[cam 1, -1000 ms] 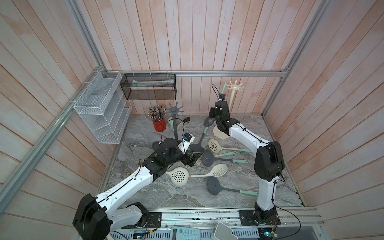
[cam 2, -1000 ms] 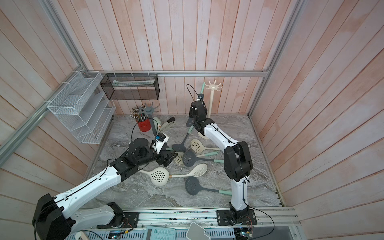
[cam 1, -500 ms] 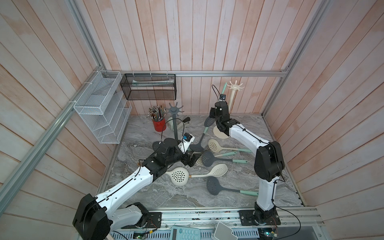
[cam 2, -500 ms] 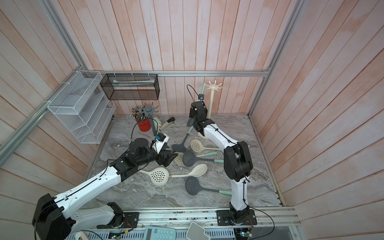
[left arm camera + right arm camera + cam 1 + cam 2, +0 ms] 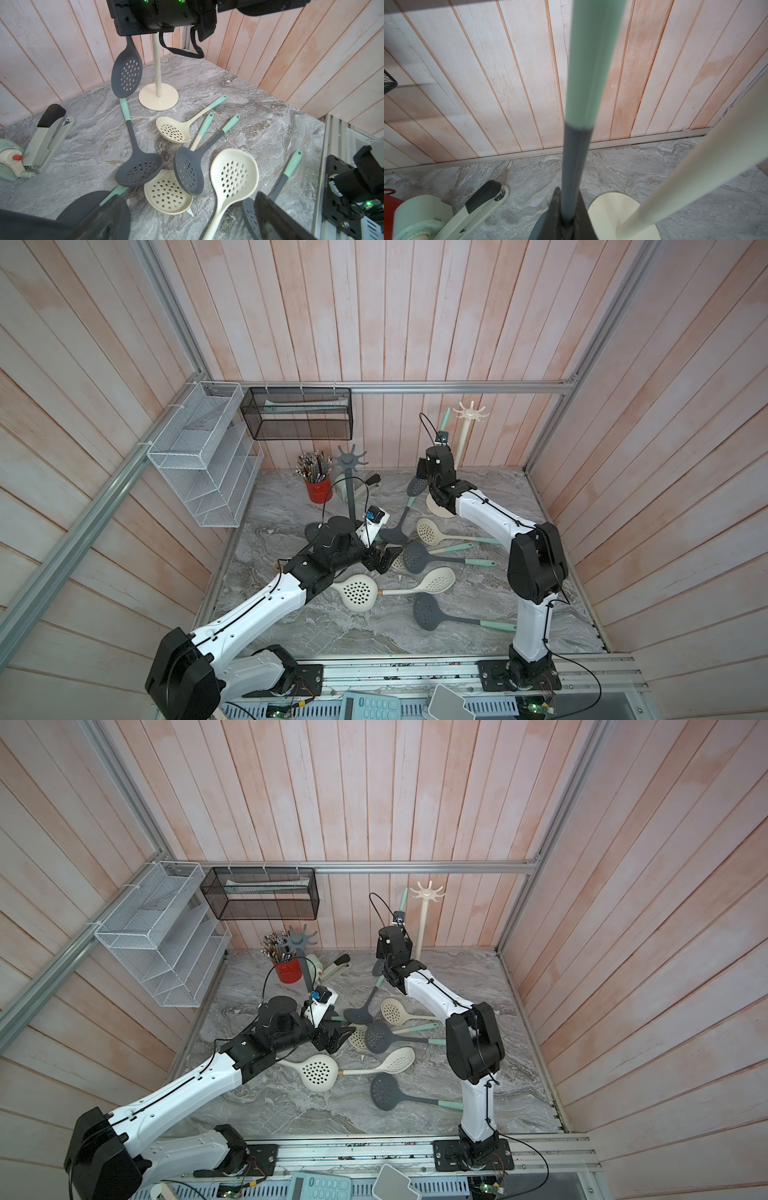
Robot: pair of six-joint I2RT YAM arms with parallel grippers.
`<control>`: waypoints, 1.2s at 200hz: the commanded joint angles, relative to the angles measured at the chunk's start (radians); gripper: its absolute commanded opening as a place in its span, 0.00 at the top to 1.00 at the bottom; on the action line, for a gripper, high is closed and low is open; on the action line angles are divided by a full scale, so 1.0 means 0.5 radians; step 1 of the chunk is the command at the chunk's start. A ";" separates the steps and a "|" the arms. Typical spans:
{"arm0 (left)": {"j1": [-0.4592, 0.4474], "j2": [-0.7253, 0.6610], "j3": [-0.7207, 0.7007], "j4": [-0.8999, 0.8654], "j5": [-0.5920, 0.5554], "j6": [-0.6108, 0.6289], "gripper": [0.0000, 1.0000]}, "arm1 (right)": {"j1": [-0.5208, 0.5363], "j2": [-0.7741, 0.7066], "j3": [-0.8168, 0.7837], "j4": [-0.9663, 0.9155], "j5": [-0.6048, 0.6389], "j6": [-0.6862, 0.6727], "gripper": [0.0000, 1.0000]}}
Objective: Hang the skimmer on the kitchen utensil rack
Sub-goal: Hang the skimmer on the rack.
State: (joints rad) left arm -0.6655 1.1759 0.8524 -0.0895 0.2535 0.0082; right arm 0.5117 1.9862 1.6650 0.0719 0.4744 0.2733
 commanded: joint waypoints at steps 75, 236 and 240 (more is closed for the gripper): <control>0.012 -0.045 -0.036 0.044 0.037 0.009 0.01 | 0.016 -0.131 -0.010 0.088 0.049 -0.050 1.00; 0.013 -0.042 -0.037 0.046 0.052 0.007 0.01 | -0.074 -0.208 -0.167 0.156 -0.258 0.076 1.00; 0.012 -0.043 -0.036 0.047 0.056 0.005 0.01 | -0.075 -0.208 -0.165 0.156 -0.269 0.074 1.00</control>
State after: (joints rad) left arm -0.6655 1.1702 0.8513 -0.0887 0.2577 0.0078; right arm 0.4843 1.9339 1.5913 0.1074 0.3855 0.2909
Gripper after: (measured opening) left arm 0.988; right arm 0.088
